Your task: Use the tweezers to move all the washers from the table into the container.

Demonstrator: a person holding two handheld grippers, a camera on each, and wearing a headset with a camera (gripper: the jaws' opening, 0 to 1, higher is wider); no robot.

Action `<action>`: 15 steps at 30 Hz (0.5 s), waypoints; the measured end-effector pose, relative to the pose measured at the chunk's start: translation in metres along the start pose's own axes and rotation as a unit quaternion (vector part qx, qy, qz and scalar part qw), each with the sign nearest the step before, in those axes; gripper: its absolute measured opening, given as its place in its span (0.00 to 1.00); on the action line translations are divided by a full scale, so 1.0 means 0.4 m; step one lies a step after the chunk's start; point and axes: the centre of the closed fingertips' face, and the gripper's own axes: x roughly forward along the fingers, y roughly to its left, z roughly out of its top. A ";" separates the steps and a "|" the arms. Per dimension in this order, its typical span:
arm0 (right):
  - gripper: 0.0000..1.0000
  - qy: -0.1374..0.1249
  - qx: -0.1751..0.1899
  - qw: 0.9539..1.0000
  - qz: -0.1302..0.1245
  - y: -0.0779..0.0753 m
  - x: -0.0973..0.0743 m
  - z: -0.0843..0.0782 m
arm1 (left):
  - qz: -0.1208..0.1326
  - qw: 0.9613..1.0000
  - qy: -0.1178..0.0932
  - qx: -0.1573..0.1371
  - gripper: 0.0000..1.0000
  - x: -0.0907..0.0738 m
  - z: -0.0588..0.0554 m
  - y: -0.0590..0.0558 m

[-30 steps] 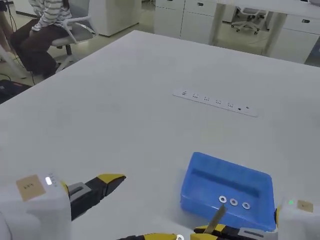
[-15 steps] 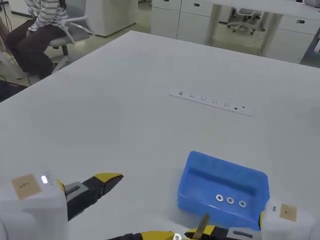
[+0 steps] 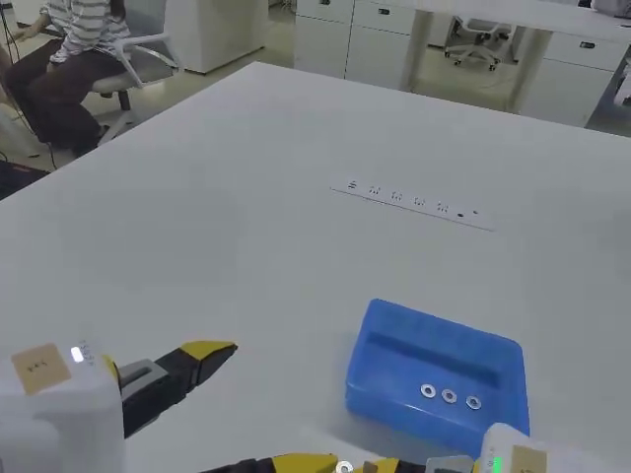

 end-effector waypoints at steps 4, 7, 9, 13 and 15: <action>0.02 0.003 0.003 1.000 0.001 -0.003 0.002 0.000 | 0.001 1.000 0.000 -0.001 0.74 -0.001 0.001 0.001; 0.03 -0.006 0.050 0.999 0.005 -0.006 -0.003 -0.003 | 0.002 1.000 -0.001 -0.001 0.74 -0.001 0.001 0.002; 0.03 -0.007 0.068 0.998 0.003 -0.019 -0.012 -0.008 | 0.002 1.000 -0.001 -0.002 0.74 -0.002 0.001 0.002; 0.03 -0.013 0.092 0.996 0.005 -0.026 -0.016 -0.010 | 0.000 1.000 0.000 -0.002 0.74 -0.001 0.000 0.000; 0.03 -0.018 0.105 0.994 0.007 -0.030 -0.013 -0.007 | 0.000 1.000 0.001 -0.003 0.74 0.000 -0.001 0.000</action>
